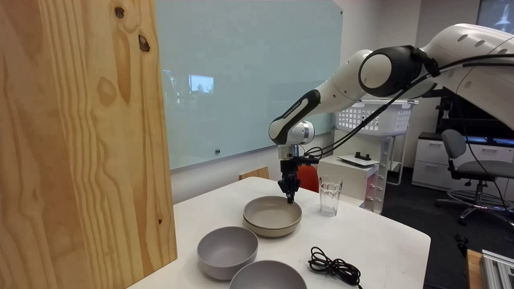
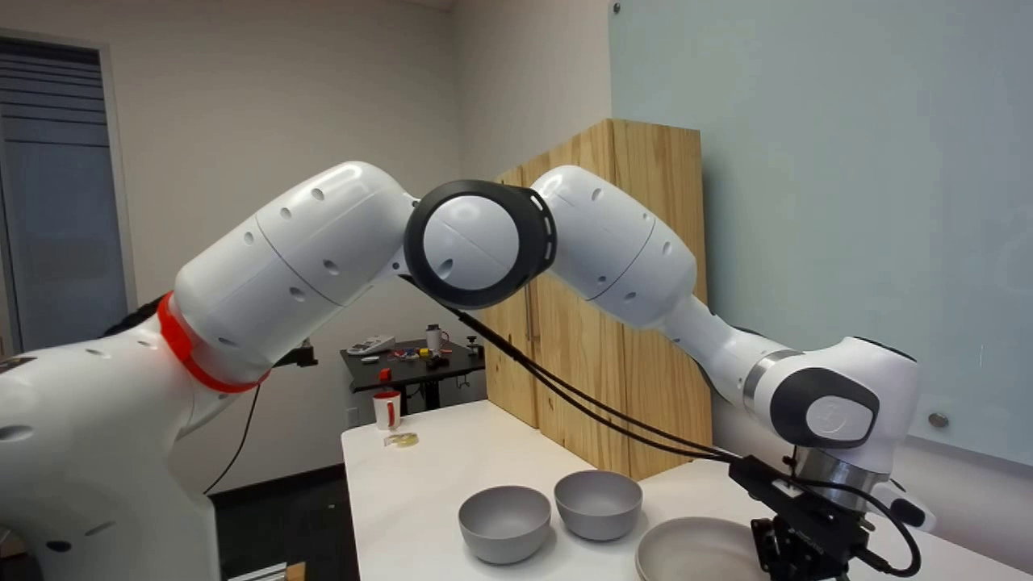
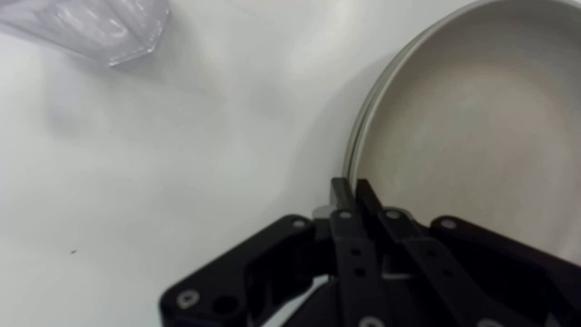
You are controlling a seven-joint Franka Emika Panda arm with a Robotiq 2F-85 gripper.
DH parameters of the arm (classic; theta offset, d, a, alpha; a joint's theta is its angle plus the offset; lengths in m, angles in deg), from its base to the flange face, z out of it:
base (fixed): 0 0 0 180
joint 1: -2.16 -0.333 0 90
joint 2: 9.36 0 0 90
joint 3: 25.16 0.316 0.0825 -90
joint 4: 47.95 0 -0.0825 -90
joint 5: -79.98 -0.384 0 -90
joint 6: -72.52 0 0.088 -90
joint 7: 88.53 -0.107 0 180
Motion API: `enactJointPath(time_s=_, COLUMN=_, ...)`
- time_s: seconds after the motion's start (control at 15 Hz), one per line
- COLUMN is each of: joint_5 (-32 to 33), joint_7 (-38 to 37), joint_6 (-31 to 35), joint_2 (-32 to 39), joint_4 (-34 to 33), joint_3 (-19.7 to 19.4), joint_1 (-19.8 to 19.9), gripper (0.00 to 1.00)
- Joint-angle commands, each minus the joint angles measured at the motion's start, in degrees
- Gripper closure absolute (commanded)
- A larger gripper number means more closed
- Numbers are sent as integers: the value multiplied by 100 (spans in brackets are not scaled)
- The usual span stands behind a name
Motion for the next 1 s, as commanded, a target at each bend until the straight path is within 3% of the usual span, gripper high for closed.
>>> enactJointPath(time_s=0.0, joint_5=32, joint_7=-132, joint_6=141, joint_2=50, joint_4=21, joint_3=-83, joint_1=-129, gripper=99)
enactJointPath(time_s=0.93, joint_5=-19, joint_7=-129, joint_6=492, joint_2=-681, joint_4=397, joint_3=-26, joint_1=-330, gripper=99)
